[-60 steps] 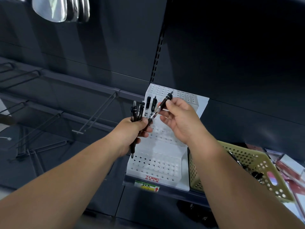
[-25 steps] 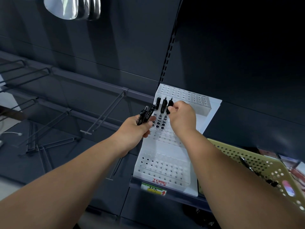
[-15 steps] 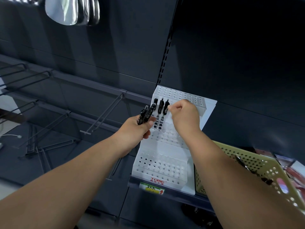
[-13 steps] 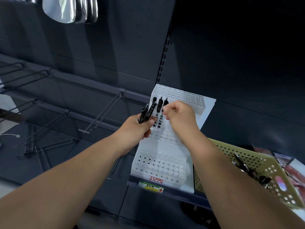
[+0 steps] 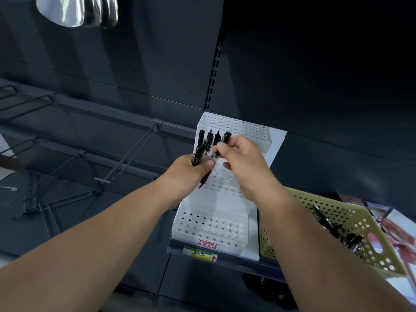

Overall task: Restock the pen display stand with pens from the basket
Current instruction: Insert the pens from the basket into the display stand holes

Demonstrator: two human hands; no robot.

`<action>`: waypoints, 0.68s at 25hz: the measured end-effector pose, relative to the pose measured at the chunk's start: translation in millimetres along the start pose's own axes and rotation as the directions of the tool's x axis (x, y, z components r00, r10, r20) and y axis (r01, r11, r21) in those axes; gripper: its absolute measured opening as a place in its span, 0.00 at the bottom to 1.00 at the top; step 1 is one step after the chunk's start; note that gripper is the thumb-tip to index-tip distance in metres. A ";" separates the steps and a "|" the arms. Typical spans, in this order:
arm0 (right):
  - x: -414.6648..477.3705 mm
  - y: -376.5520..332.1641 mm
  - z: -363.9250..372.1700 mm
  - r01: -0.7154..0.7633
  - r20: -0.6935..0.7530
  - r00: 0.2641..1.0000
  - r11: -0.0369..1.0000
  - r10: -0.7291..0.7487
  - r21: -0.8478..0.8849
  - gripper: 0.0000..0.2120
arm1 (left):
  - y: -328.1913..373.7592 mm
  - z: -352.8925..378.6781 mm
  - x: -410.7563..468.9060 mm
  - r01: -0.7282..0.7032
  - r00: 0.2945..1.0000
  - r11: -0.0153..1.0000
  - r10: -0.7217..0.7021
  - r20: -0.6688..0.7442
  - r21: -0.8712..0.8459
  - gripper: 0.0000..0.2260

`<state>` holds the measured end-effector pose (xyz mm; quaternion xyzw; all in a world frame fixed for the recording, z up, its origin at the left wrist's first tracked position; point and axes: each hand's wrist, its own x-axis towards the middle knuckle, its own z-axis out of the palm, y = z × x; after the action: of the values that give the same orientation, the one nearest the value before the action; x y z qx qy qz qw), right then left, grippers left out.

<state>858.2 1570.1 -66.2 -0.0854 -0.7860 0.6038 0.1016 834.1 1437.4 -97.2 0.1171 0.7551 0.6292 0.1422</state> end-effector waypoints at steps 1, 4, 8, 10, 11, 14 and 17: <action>3.2 -1.2 -4.2 0.006 -0.044 0.999 1.000 -0.006 -0.012 0.03 | -0.2 -1.5 1.4 0.016 0.999 0.999 -0.017 -0.040 -0.031 0.08; 11.7 -5.1 -15.0 0.075 -0.122 0.989 0.994 -0.084 -0.081 0.05 | 3.0 -5.1 0.4 0.081 0.985 0.985 -0.102 -0.141 -0.151 0.09; 28.4 -5.7 -24.3 0.161 -0.202 0.961 0.977 -0.186 -0.137 0.03 | 3.0 -6.4 0.1 0.055 0.986 0.991 -0.073 -0.149 -0.124 0.14; 36.3 -3.8 -26.6 0.178 -0.223 0.952 0.973 -0.208 -0.144 0.03 | 2.3 -6.8 2.9 0.064 0.989 0.987 -0.082 -0.123 -0.146 0.10; 39.1 -1.8 -26.9 0.183 -0.223 0.951 0.970 -0.215 -0.159 0.03 | 1.2 -7.7 4.7 0.064 0.990 0.989 -0.079 -0.114 -0.131 0.08; 44.1 7.1 -24.7 0.184 -0.201 0.951 0.951 -0.236 -0.248 0.06 | -2.5 -9.5 7.3 0.052 0.993 0.996 -0.059 -0.099 -0.070 0.08; 48.8 15.6 -19.3 0.188 -0.194 0.948 0.936 -0.252 -0.298 0.02 | -4.8 -11.0 7.3 0.049 0.994 0.993 -0.058 -0.090 -0.104 0.07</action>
<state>816.4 1604.7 -73.7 -0.0787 -0.8500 0.4590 0.2462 823.3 1429.0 -100.5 0.0599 0.7307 0.6677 0.1294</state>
